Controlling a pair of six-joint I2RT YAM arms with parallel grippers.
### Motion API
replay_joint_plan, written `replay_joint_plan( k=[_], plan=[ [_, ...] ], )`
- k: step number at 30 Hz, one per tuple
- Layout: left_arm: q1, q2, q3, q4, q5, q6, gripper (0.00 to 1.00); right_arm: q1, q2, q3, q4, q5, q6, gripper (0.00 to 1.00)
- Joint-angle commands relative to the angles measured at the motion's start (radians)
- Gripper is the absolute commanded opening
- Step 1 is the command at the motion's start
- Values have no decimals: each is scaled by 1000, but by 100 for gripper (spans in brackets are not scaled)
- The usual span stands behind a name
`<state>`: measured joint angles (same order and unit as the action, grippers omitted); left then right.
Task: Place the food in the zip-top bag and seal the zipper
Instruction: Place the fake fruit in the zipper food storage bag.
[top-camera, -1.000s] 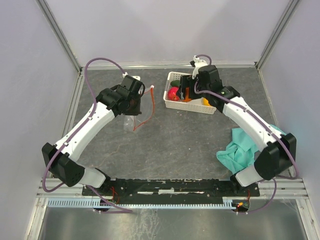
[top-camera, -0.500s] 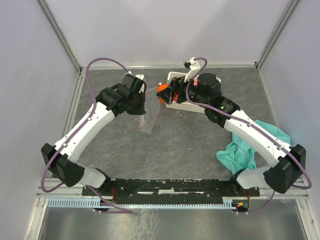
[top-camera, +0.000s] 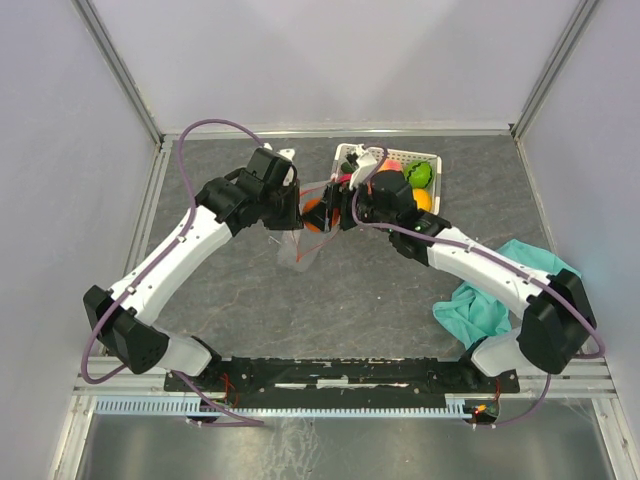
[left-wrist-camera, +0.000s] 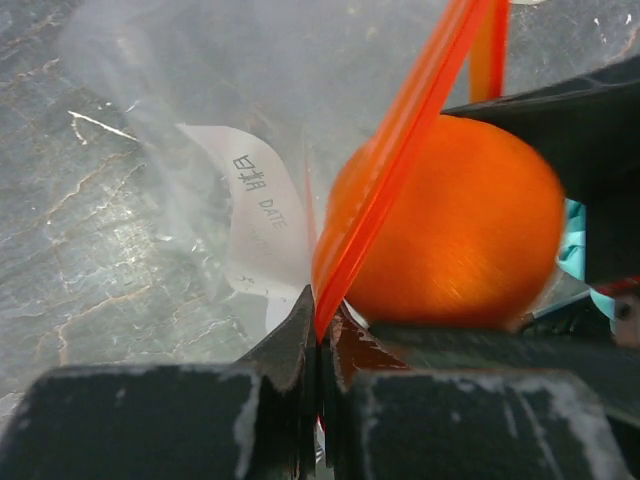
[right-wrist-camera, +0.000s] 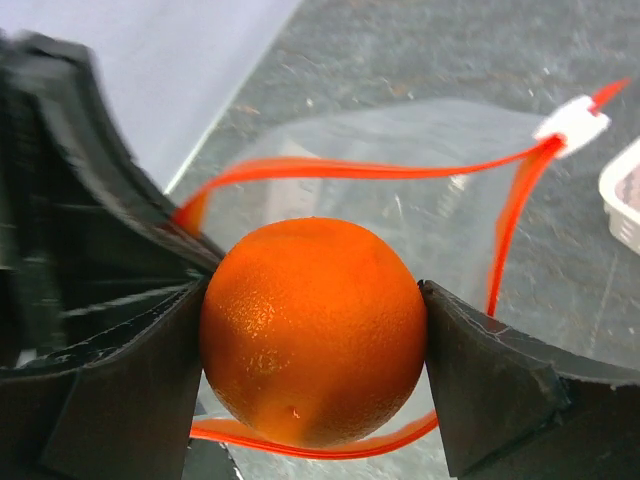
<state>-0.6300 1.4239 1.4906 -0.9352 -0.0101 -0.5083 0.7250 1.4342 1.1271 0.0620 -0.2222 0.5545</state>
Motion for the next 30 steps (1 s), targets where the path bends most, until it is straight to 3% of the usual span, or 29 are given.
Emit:
replay_joint_plan(
  k=[1, 6, 22, 30],
  plan=[
    [-2, -37, -15, 68, 71, -50, 3, 5, 8, -41, 51, 70, -18, 54],
    [-2, -44, -40, 96, 112, -62, 3, 5, 27, -34, -15, 135, -27, 65],
    [-4, -50, -85, 131, 146, -77, 3, 4, 27, 95, -151, 128, 4, 99],
    [-4, -55, -85, 133, 143, -81, 3, 4, -26, 136, -260, 193, -13, 100]
  ],
)
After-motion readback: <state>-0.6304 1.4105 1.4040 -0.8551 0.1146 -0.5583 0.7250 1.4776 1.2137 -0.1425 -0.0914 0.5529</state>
